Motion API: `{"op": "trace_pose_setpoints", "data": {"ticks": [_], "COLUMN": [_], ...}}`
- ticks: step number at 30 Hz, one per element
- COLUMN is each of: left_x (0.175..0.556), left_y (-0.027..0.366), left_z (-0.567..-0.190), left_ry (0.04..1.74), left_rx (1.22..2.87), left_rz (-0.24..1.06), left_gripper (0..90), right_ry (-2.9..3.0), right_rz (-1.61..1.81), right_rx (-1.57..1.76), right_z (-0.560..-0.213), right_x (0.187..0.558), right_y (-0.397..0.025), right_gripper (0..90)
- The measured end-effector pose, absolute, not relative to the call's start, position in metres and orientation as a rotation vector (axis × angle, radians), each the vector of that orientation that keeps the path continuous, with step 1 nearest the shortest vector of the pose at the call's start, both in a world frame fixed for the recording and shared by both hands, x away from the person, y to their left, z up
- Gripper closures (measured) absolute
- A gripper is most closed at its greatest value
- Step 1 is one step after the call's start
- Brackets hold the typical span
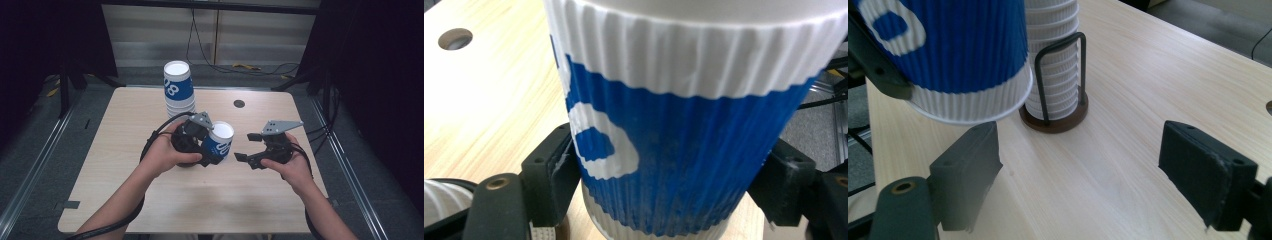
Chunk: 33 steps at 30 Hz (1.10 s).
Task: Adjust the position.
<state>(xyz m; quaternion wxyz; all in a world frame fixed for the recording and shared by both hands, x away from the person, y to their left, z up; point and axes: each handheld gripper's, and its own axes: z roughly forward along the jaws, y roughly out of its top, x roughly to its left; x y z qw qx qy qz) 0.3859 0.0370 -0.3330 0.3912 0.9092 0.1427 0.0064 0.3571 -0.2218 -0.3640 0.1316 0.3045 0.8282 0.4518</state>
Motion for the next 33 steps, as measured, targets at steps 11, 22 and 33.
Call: {"op": "trace_pose_setpoints", "data": {"ticks": [11,22,33], "left_x": [0.390,0.393,0.397], "left_y": [0.036,0.028,0.024], "left_z": [-0.347,-0.359,-0.368], "left_ry": [0.392,0.404,0.419], "left_rx": [2.334,2.339,2.349], "left_rz": [0.007,-0.001,-0.006], "left_gripper": [23.6,23.6,23.6], "right_ry": [2.393,2.377,2.401], "right_rz": [1.321,1.334,1.322], "right_rx": [0.897,0.902,0.874], "right_z": [-0.364,-0.356,-0.354], "right_x": [0.354,0.351,0.352], "right_y": [-0.227,-0.229,-0.221], "right_gripper": [16.2,16.0,16.1]}}
